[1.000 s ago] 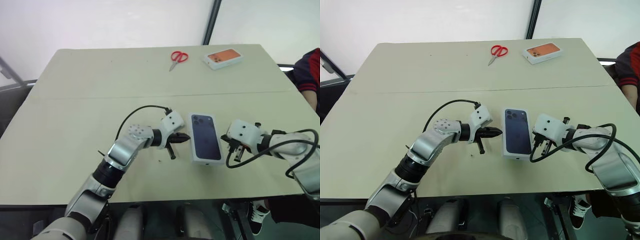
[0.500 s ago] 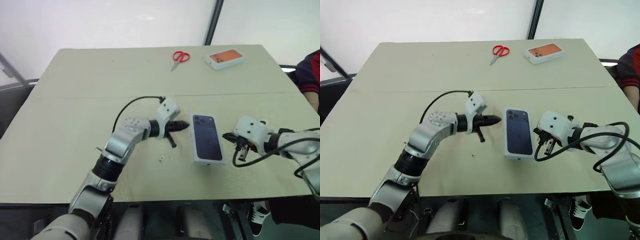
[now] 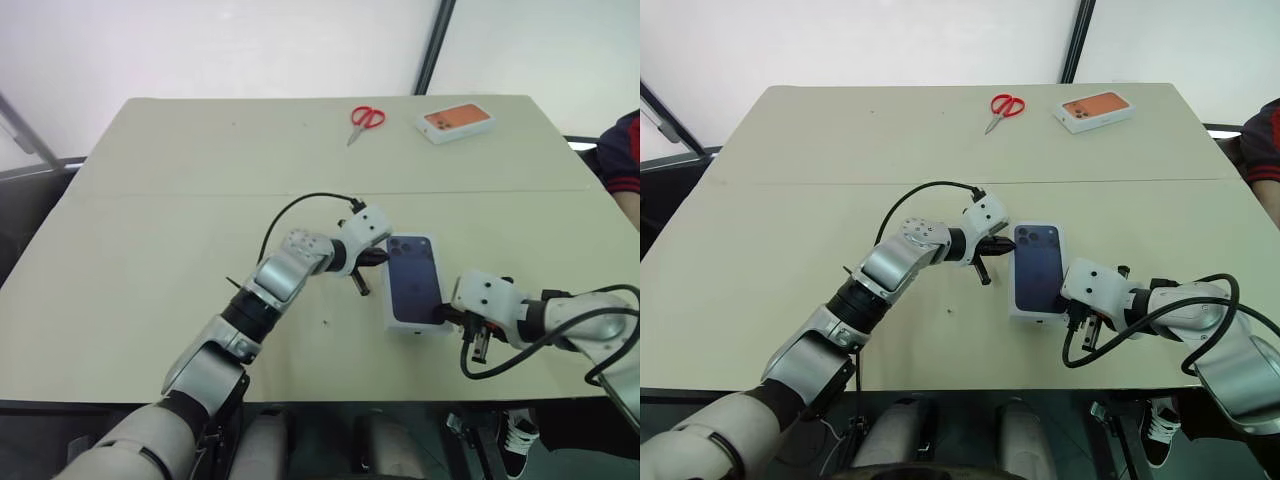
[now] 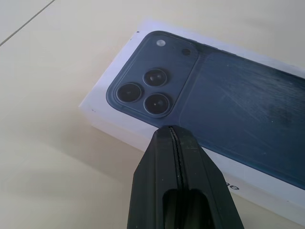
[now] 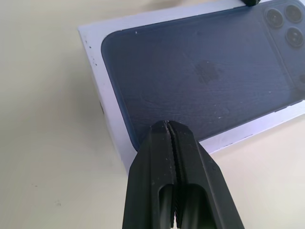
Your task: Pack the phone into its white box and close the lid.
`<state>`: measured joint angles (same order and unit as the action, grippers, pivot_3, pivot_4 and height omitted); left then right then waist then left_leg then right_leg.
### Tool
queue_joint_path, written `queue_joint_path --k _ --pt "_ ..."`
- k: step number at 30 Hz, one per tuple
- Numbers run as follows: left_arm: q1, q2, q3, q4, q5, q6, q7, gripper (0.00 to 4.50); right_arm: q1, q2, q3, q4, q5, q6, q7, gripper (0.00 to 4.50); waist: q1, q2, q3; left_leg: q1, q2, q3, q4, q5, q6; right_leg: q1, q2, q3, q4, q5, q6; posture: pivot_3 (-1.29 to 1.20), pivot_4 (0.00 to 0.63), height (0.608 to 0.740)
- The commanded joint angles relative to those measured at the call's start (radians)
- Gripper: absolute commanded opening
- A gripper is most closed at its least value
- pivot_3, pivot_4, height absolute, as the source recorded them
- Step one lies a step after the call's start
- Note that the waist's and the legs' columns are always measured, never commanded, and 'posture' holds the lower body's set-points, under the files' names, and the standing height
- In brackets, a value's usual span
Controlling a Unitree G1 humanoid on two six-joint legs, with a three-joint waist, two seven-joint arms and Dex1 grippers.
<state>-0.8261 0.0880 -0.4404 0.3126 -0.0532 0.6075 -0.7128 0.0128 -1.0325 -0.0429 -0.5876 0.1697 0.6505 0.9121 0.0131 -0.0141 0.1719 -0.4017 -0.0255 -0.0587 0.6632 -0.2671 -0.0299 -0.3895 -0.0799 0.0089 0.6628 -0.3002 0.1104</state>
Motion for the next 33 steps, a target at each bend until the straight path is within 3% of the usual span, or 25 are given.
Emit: queue_joint_path --k 1,7,11,15,22,33 --pt "0.021 -0.006 0.018 0.015 0.001 0.014 0.005 0.0 -0.002 0.01 -0.007 -0.02 -0.001 0.003 -0.02 0.06 0.0 0.0 0.0 0.0 0.0 0.0 0.0 0.0 0.0 0.0 0.0 0.0 0.0 0.0 0.0 0.0 0.15 0.74" --pt "0.126 0.087 0.267 -0.237 -0.134 -0.076 -0.007 0.0 -0.181 0.154 -0.104 0.088 0.031 0.024 -0.166 0.06 -0.025 0.001 0.001 -0.002 0.002 0.001 -0.001 0.0 0.0 -0.006 0.001 0.002 0.003 0.0 0.0 0.0 0.15 0.74" --pt "0.281 0.288 0.459 -0.372 -0.167 -0.106 -0.006 0.0 -0.263 0.243 -0.163 0.21 0.069 0.0 -0.219 0.06 -0.03 0.003 0.0 -0.003 0.003 0.001 -0.002 0.001 -0.002 -0.008 0.002 0.003 0.003 0.0 0.0 0.0 0.15 0.74" --pt "0.411 0.418 0.597 -0.408 -0.228 -0.107 -0.028 0.0 -0.284 0.268 -0.163 0.283 0.072 -0.042 -0.22 0.06 -0.02 0.003 0.0 -0.003 0.003 0.001 -0.003 0.001 -0.002 -0.008 0.001 0.003 0.002 0.0 0.0 0.0 0.15 0.74" --pt "0.588 0.55 0.729 -0.45 -0.27 -0.13 -0.059 0.0 -0.33 0.281 -0.123 0.425 0.065 -0.13 -0.2 0.06 -0.002 0.003 0.001 -0.005 0.0 0.001 -0.001 0.0 -0.001 -0.007 -0.002 0.002 0.001 0.0 0.0 0.0 0.15 0.74" --pt "0.64 0.565 0.746 -0.486 -0.294 -0.111 0.001 0.0 -0.374 0.308 -0.077 0.451 0.076 -0.151 -0.179 0.06 -0.009 0.003 0.001 -0.005 0.001 0.001 -0.001 0.0 -0.001 -0.008 -0.002 0.002 0.001 0.0 0.0 0.0 0.15 0.74"
